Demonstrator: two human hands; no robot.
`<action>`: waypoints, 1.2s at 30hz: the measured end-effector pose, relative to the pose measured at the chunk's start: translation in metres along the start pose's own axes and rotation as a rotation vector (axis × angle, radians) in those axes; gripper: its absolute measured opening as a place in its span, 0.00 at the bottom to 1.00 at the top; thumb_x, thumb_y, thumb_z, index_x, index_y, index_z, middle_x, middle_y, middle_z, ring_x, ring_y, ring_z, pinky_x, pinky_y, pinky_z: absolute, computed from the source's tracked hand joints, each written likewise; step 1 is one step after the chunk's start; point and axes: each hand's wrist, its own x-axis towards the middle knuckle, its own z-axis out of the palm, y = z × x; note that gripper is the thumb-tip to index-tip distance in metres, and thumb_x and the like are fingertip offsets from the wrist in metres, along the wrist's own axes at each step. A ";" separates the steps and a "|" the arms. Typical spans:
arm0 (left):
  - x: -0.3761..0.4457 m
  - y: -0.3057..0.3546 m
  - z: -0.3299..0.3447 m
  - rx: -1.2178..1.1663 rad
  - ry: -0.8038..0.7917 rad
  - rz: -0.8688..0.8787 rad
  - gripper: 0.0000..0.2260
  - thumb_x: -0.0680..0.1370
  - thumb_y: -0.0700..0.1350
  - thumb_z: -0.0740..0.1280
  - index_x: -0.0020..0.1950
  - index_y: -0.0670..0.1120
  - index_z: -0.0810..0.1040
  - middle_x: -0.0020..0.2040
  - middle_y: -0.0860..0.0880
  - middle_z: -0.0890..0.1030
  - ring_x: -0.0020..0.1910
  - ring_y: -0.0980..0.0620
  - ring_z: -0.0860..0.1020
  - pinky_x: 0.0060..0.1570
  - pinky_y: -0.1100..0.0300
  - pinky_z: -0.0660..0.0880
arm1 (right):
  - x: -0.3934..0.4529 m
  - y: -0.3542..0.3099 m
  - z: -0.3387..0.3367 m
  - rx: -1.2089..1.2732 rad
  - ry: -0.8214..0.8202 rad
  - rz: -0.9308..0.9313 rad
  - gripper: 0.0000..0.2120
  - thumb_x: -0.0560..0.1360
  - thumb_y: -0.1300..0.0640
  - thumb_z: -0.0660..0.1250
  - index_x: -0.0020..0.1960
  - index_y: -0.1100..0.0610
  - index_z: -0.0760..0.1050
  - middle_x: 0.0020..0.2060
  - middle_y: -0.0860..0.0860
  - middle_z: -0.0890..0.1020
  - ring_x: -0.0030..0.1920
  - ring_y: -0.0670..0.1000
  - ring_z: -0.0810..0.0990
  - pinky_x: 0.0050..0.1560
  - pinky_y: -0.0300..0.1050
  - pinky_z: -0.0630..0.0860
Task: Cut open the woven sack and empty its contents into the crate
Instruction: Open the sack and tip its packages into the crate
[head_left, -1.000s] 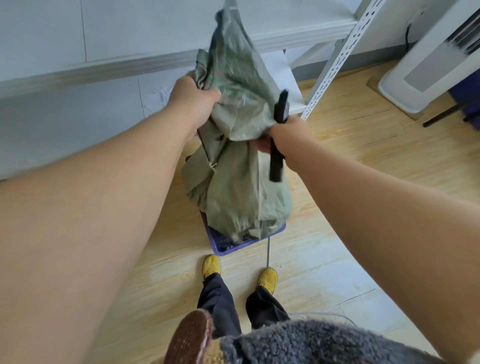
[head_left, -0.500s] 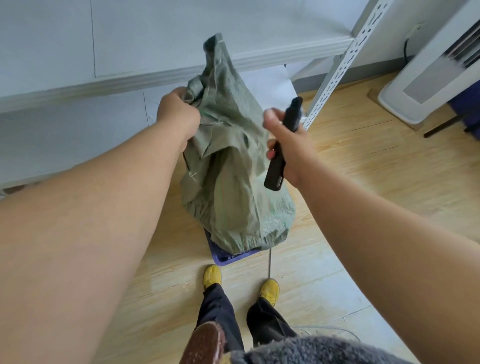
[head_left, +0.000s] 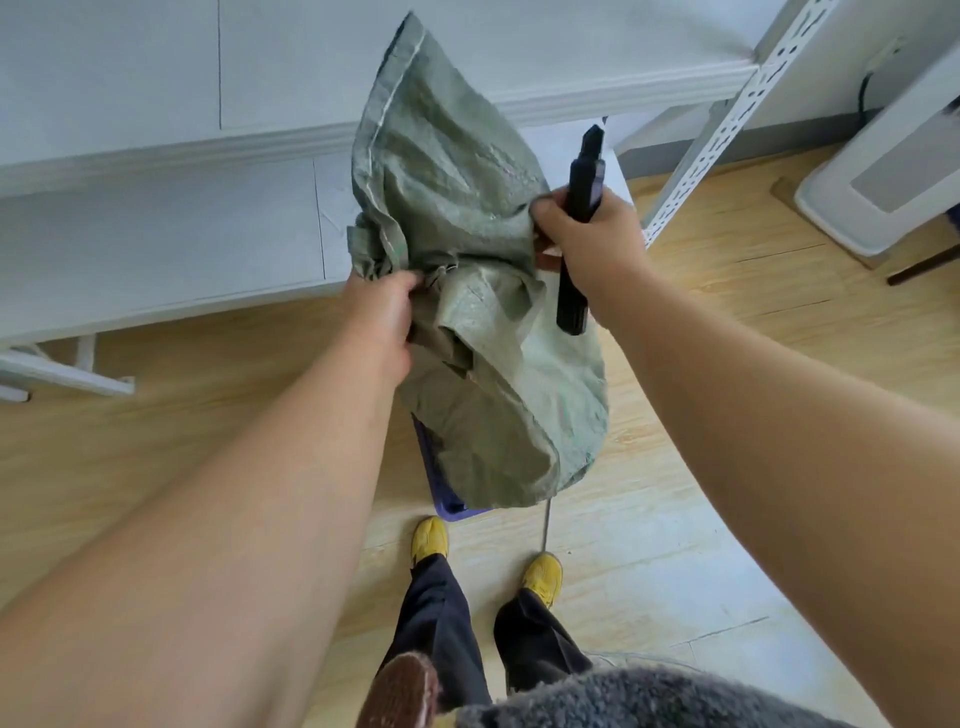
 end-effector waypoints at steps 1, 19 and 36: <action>-0.001 0.000 0.001 0.055 0.012 0.025 0.17 0.75 0.35 0.65 0.62 0.47 0.76 0.54 0.45 0.82 0.51 0.45 0.81 0.51 0.51 0.79 | -0.003 0.002 0.003 -0.062 -0.052 0.026 0.04 0.75 0.58 0.70 0.45 0.58 0.76 0.38 0.55 0.82 0.32 0.48 0.83 0.37 0.44 0.83; -0.002 -0.004 -0.001 0.264 0.178 0.153 0.19 0.74 0.34 0.60 0.61 0.51 0.74 0.46 0.52 0.79 0.45 0.50 0.78 0.41 0.58 0.77 | -0.023 -0.010 -0.007 -0.099 -0.139 0.140 0.06 0.74 0.55 0.71 0.49 0.56 0.79 0.34 0.52 0.80 0.32 0.49 0.77 0.38 0.44 0.80; -0.001 0.059 0.055 0.912 -0.530 0.204 0.13 0.81 0.52 0.61 0.61 0.50 0.76 0.58 0.50 0.82 0.55 0.53 0.80 0.57 0.57 0.75 | -0.038 0.015 -0.050 -0.101 0.306 0.178 0.11 0.65 0.58 0.73 0.39 0.49 0.71 0.37 0.53 0.81 0.38 0.57 0.78 0.49 0.60 0.81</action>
